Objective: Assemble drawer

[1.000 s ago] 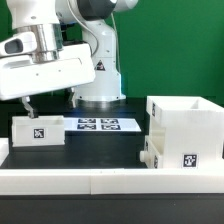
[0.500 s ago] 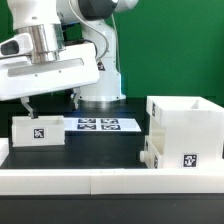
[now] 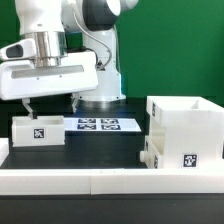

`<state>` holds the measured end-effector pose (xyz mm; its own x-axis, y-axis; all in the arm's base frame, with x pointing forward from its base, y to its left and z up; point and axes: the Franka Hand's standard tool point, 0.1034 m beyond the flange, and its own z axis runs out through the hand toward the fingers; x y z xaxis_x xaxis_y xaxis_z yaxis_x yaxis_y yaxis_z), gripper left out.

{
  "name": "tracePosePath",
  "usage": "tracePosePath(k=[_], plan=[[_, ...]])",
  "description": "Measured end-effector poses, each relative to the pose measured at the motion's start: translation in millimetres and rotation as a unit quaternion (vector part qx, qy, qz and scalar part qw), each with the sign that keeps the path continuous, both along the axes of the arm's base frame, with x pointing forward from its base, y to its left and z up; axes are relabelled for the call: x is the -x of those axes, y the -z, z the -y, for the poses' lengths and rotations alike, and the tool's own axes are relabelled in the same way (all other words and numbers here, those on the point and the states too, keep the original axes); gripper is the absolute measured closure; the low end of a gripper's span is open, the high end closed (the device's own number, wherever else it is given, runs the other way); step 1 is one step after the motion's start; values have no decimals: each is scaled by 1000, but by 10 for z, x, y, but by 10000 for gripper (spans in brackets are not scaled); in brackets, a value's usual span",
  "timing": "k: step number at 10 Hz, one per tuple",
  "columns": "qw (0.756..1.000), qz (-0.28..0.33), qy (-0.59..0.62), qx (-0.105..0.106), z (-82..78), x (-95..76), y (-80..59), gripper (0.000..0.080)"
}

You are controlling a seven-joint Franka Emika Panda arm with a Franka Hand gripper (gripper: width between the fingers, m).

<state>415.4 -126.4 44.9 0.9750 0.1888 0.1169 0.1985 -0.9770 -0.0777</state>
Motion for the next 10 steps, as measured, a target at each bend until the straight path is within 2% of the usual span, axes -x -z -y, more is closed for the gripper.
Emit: tracePosePath(k=[1, 4, 5, 7, 10], plan=[[1000, -1, 1, 0, -19, 50, 62, 151], [1000, -3, -3, -1, -22, 58, 80, 151], [1000, 14, -15, 14, 15, 111, 180, 151], [1000, 13, -12, 14, -7, 181, 308, 151], [1000, 10, -12, 11, -41, 216, 392, 151]])
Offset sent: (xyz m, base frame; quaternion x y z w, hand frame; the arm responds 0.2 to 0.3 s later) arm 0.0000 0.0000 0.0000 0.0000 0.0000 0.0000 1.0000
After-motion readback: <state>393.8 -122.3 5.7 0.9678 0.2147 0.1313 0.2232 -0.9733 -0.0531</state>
